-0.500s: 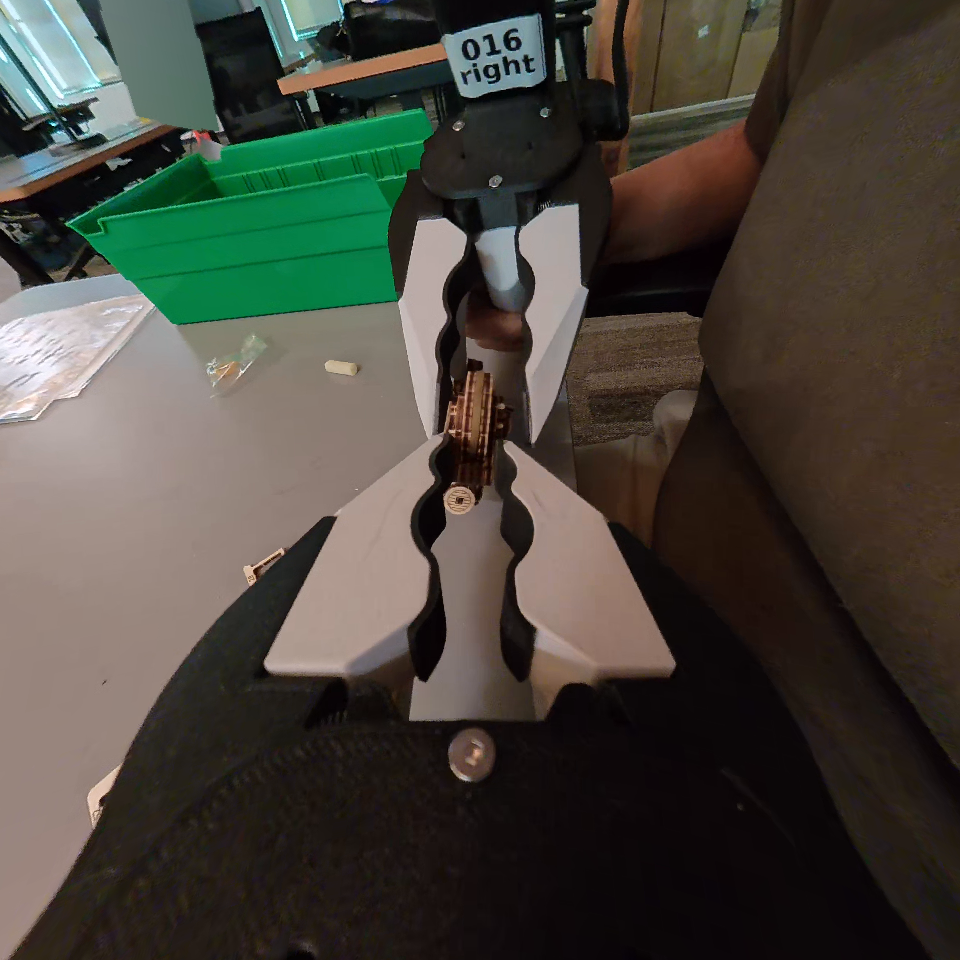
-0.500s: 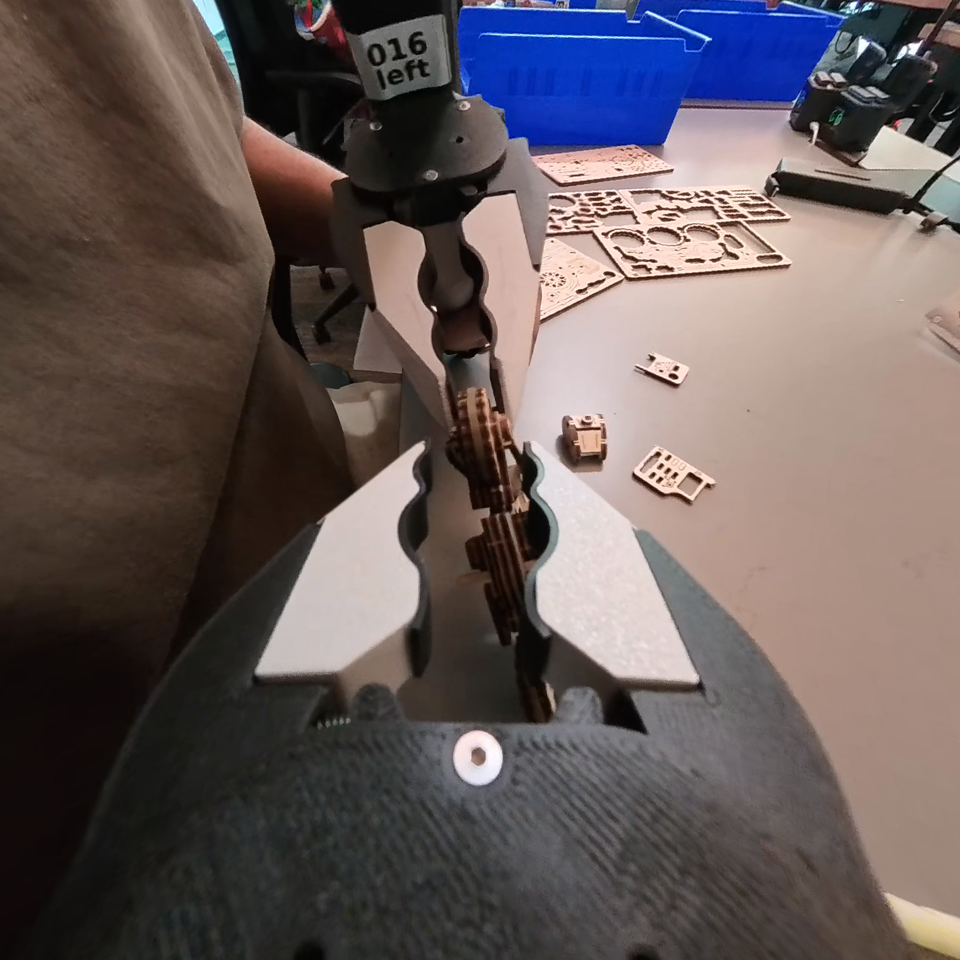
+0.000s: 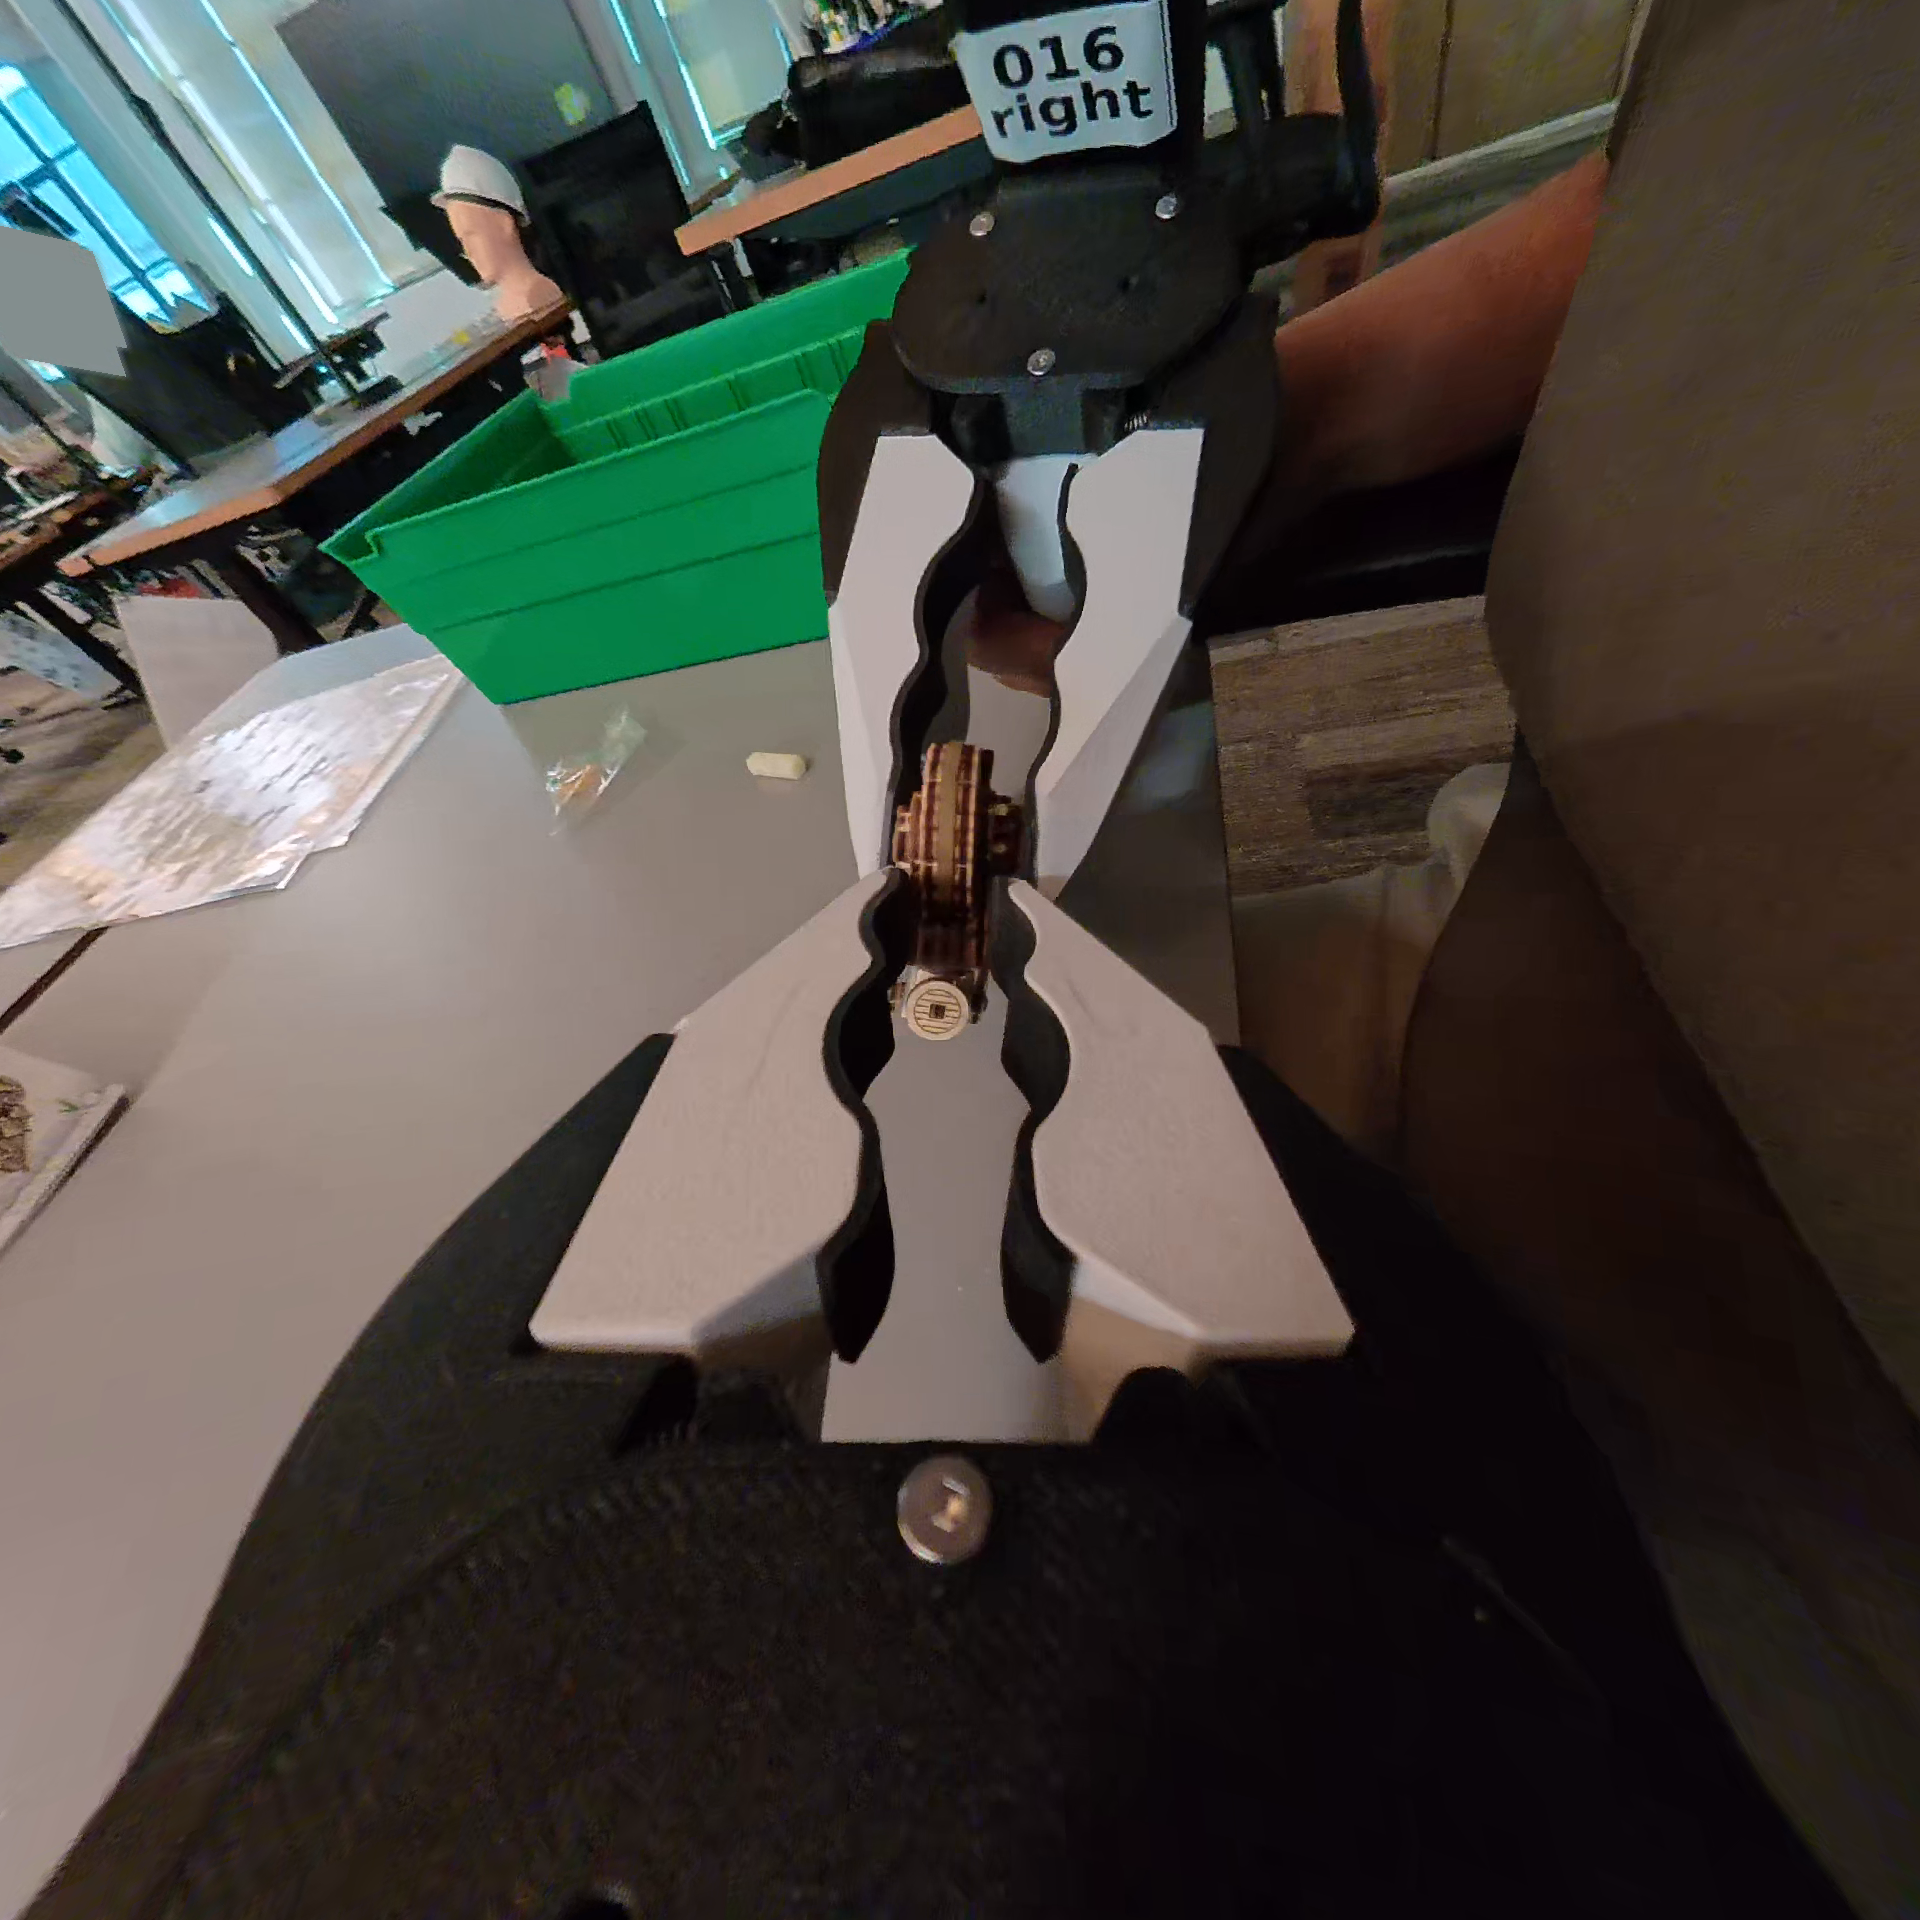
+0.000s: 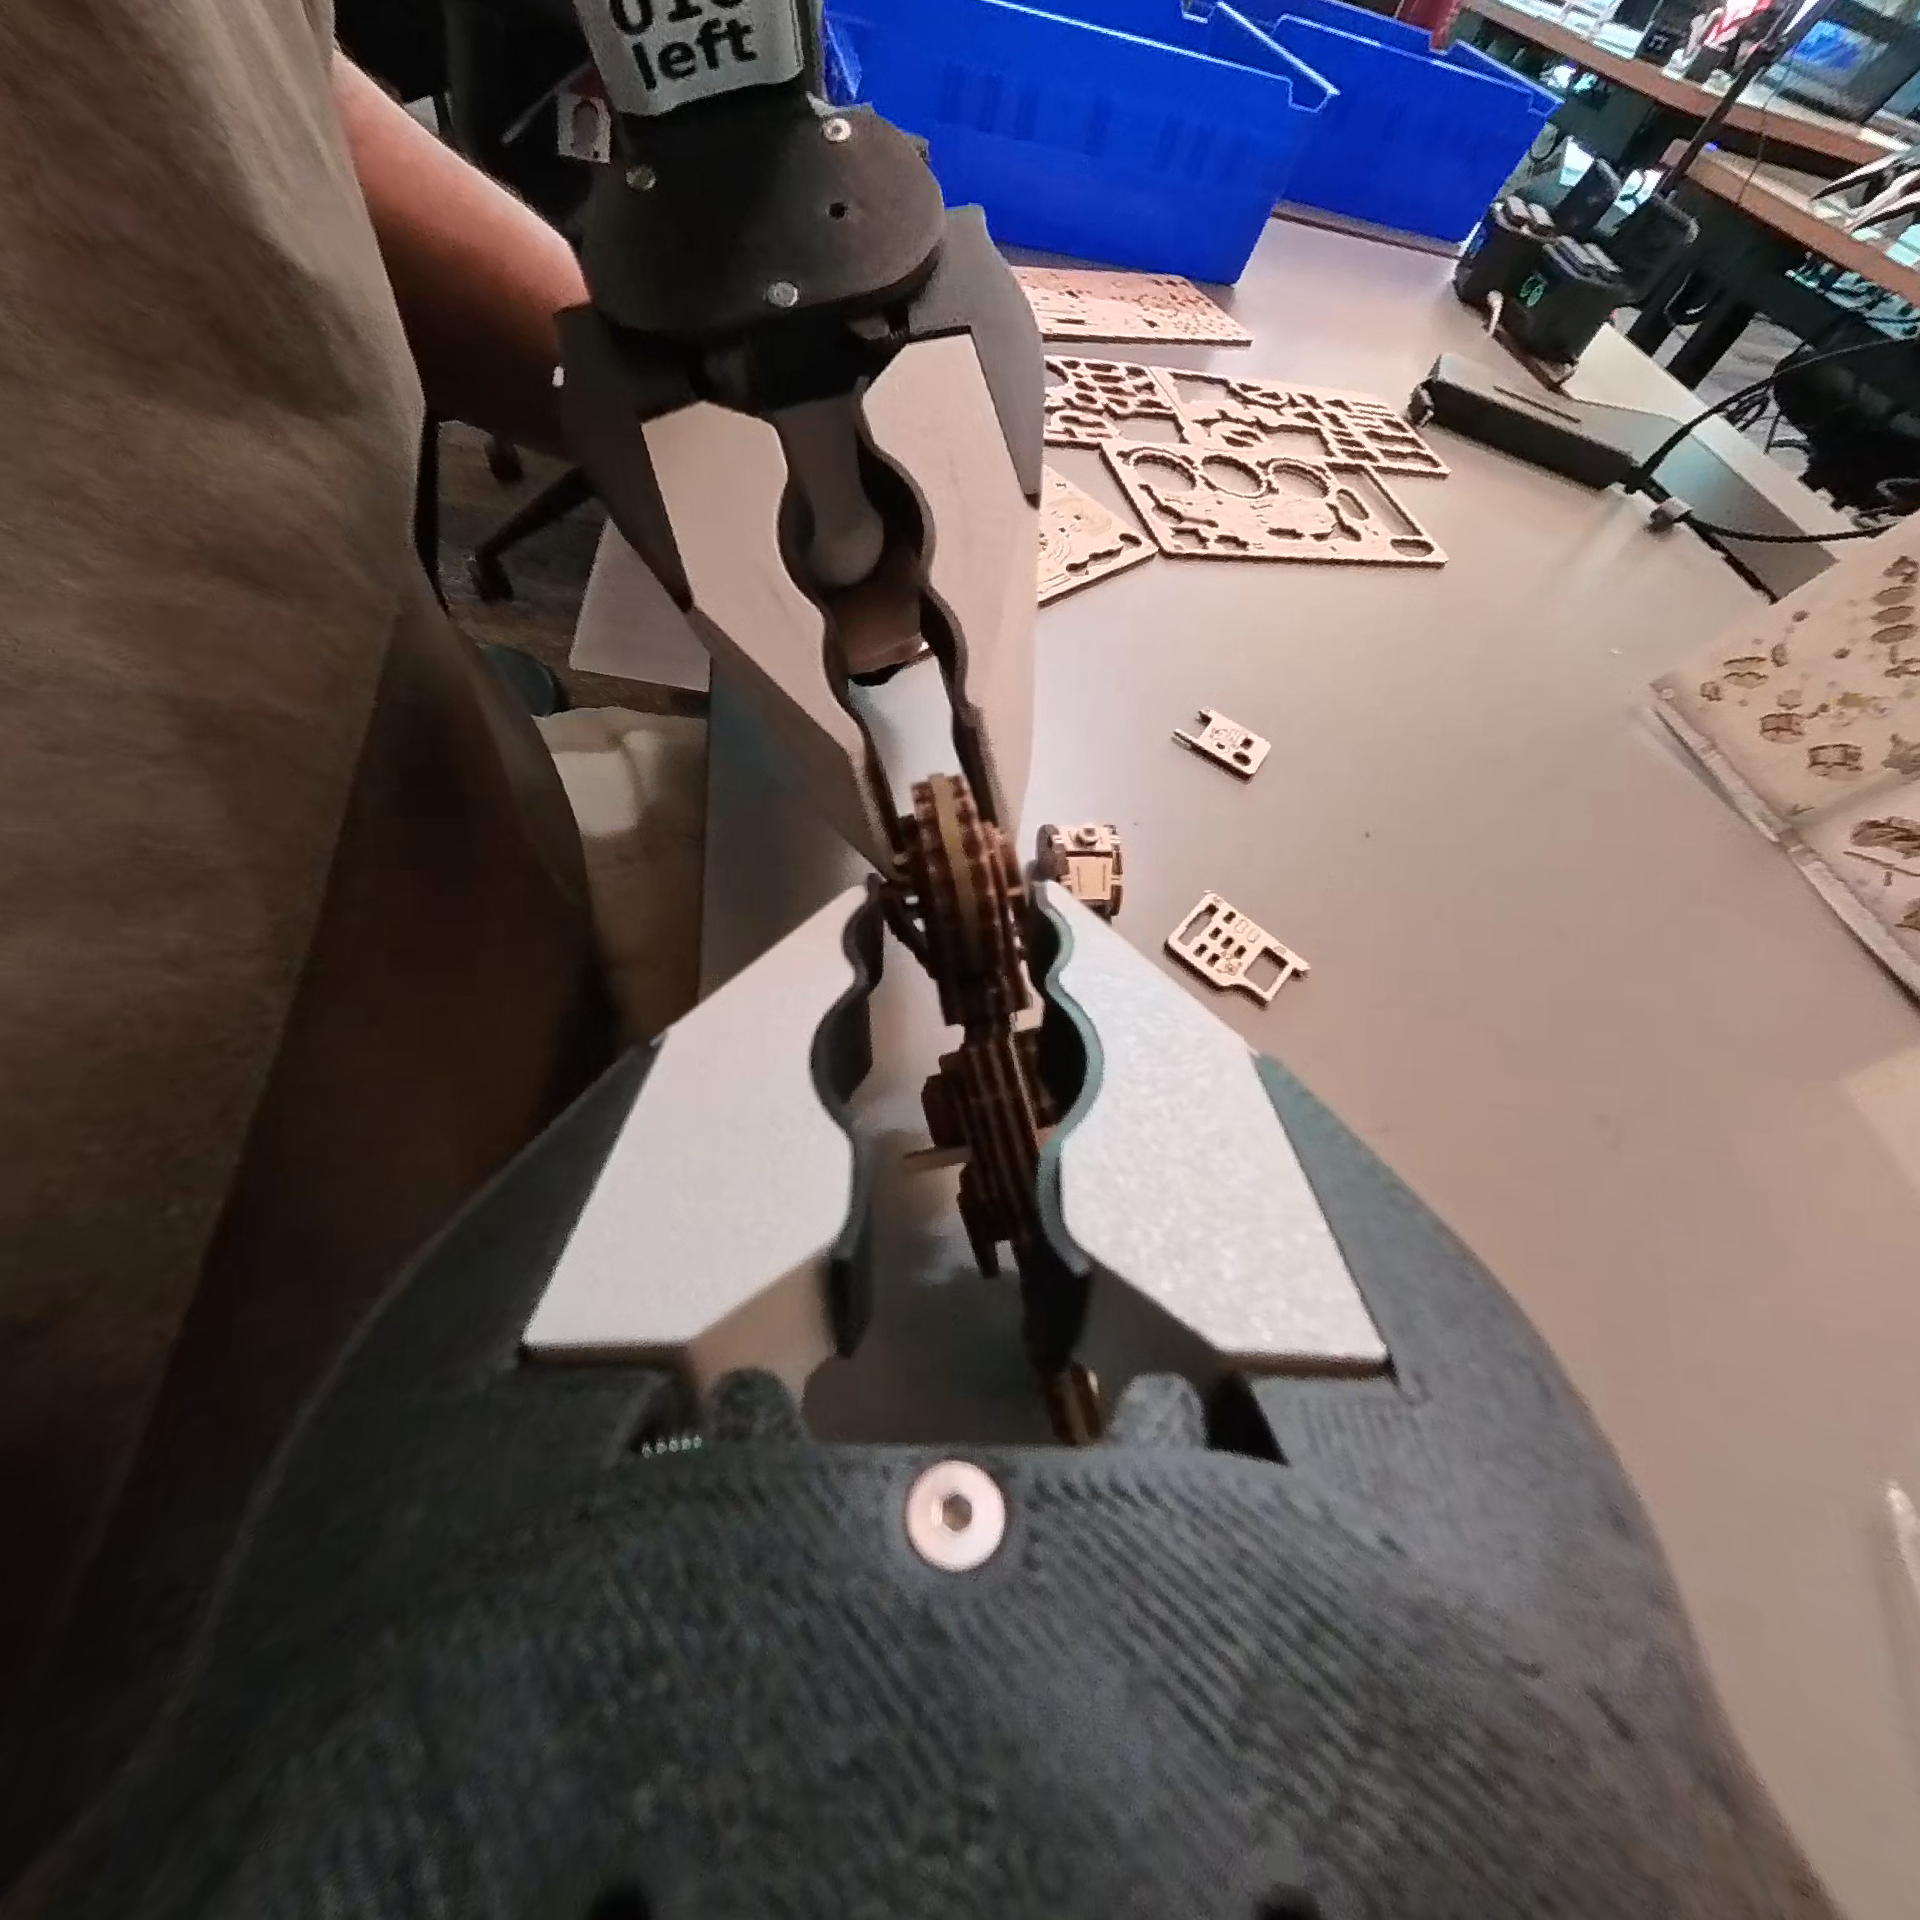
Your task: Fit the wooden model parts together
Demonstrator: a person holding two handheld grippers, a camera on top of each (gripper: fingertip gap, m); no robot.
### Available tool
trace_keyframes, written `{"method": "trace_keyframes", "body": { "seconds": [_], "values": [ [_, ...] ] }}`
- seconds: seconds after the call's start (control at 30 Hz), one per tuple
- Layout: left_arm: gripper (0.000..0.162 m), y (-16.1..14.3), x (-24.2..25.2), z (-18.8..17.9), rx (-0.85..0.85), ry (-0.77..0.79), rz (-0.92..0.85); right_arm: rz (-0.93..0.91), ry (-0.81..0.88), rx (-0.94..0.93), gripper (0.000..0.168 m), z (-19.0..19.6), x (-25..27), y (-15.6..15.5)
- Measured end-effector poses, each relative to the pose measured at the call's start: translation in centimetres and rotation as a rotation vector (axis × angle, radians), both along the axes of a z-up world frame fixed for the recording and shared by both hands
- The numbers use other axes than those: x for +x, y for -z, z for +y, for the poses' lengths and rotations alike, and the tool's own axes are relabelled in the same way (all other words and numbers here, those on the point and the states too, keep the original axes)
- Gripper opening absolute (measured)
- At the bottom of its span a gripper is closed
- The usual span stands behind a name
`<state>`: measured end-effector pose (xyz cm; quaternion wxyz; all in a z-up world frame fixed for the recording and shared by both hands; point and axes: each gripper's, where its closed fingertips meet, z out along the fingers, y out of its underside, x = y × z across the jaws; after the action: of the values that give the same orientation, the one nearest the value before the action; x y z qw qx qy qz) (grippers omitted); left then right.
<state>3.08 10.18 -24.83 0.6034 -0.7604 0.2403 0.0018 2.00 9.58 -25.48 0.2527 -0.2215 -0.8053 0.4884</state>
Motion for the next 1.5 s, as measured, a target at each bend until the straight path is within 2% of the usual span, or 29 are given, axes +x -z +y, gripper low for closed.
{"method": "trace_keyframes", "body": {
  "seconds": [0.27, 0.37, 0.63, 1.03, 1.3, 1.5],
  "values": [
    [0.013, 0.2, 0.0, 0.2, 0.006, -0.02, 0.05, -0.011, -0.001, 0.019, 0.025, 0.2, 0.1, 0.1],
    [0.013, -0.1, 0.0, 0.2, 0.001, -0.01, -0.015, -0.019, -0.005, -0.006, 0.024, 0.1, 0.1, -0.1],
    [0.013, -0.1, -0.2, 0.5, 0.024, -0.055, 0.051, -0.009, 0.013, -0.004, 0.025, 0.4, -0.2, -0.2],
    [0.013, -0.5, -0.2, 0.7, 0.08, -0.086, 0.035, -0.033, 0.013, -0.049, 0.025, 0.6, -0.2, -0.3],
    [0.032, -1.0, -0.2, 0.3, 0.058, -0.033, -0.095, -0.106, -0.055, -0.135, 0.026, -0.1, 0.6, -0.6],
    [0.016, -0.6, 1.1, -0.1, 0.057, 0.029, -0.036, -0.133, -0.078, -0.138, 0.027, -0.6, 1.1, -0.5]
  ]
}}
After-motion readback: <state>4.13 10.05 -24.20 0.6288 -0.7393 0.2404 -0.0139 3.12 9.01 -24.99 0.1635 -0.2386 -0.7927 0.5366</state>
